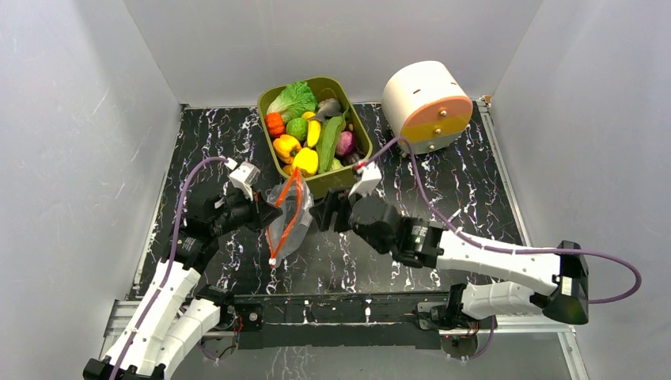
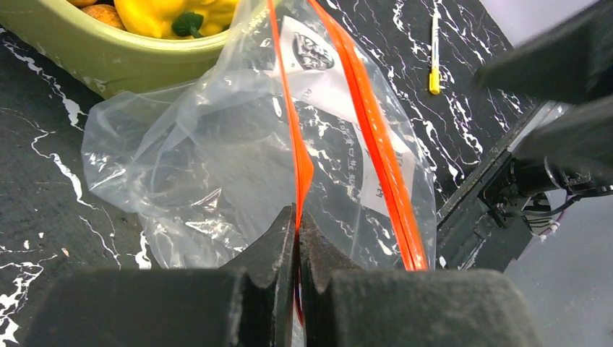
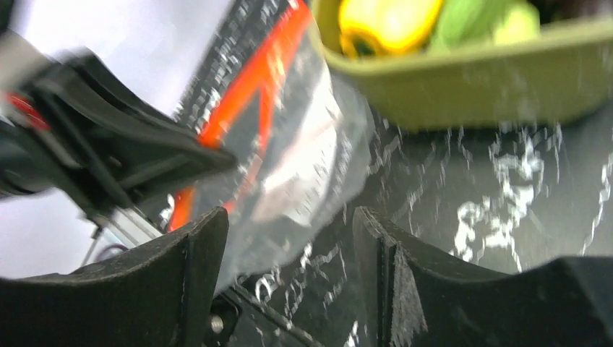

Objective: Place the food in the zip-top bag and seal the zipper
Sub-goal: Open the zipper of the food storage bag at the center of the board, then pick up the fake fruit from the bin.

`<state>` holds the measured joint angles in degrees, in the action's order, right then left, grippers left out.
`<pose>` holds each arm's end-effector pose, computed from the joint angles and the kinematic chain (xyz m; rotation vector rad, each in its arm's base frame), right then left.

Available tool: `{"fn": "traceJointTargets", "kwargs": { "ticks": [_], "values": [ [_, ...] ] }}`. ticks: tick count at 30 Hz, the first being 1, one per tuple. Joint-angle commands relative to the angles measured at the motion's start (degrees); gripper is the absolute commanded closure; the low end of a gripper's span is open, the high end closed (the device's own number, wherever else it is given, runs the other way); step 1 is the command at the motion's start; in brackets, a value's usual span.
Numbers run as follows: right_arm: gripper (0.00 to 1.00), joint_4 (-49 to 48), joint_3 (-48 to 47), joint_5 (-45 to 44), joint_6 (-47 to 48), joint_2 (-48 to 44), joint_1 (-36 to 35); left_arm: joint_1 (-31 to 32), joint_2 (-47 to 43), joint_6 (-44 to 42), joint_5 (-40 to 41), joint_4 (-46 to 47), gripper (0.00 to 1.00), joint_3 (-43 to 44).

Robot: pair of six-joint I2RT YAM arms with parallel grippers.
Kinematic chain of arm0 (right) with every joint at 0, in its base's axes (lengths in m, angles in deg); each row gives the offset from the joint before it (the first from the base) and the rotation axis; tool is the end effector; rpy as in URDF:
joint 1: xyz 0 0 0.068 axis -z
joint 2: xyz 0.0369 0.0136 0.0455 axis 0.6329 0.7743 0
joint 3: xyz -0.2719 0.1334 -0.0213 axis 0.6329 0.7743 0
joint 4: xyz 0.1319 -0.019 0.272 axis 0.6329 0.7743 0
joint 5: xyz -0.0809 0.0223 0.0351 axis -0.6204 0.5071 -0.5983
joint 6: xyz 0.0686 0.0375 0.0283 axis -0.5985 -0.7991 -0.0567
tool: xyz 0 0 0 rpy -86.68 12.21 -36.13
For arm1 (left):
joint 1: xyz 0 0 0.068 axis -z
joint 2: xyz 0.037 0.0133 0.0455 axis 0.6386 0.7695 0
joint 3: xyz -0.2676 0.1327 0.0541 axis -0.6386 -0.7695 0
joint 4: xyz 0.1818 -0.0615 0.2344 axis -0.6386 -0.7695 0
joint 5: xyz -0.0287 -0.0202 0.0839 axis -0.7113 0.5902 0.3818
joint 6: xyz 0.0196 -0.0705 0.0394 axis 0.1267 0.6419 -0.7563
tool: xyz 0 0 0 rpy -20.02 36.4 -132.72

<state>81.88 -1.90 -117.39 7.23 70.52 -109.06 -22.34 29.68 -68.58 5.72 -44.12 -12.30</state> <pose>0.1464 0.2881 0.3226 -0.1248 1.9929 0.7493 0.1940 -0.0979 0.3152 0.4691 1.8763 -0.8137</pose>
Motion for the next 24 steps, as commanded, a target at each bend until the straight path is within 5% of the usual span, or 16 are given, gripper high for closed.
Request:
{"fn": "traceJointTargets", "kwargs": {
  "ticks": [1, 7, 19, 24],
  "values": [
    [0.36, -2.69, -10.21, 9.28, 11.84, 0.2, 6.53, -0.02, -0.5, -0.87, 1.17, -0.82, 1.0, 0.64],
    [0.34, -1.21, -17.6, 16.92, 15.91, 5.18, 18.11, 0.02, -1.89, -0.91, 0.65, -4.01, 1.0, 1.64],
    [0.25, 2.53, -32.43, 13.93, 11.65, 25.34, 21.52, 0.02, -13.92, -0.53, 16.11, -5.18, 1.0, 0.8],
    [0.44, -0.11, -36.23, 9.75, 11.43, 32.25, 22.17, -0.09, -13.84, -0.78, 16.15, -5.6, 1.0, 0.98]
  ]
}}
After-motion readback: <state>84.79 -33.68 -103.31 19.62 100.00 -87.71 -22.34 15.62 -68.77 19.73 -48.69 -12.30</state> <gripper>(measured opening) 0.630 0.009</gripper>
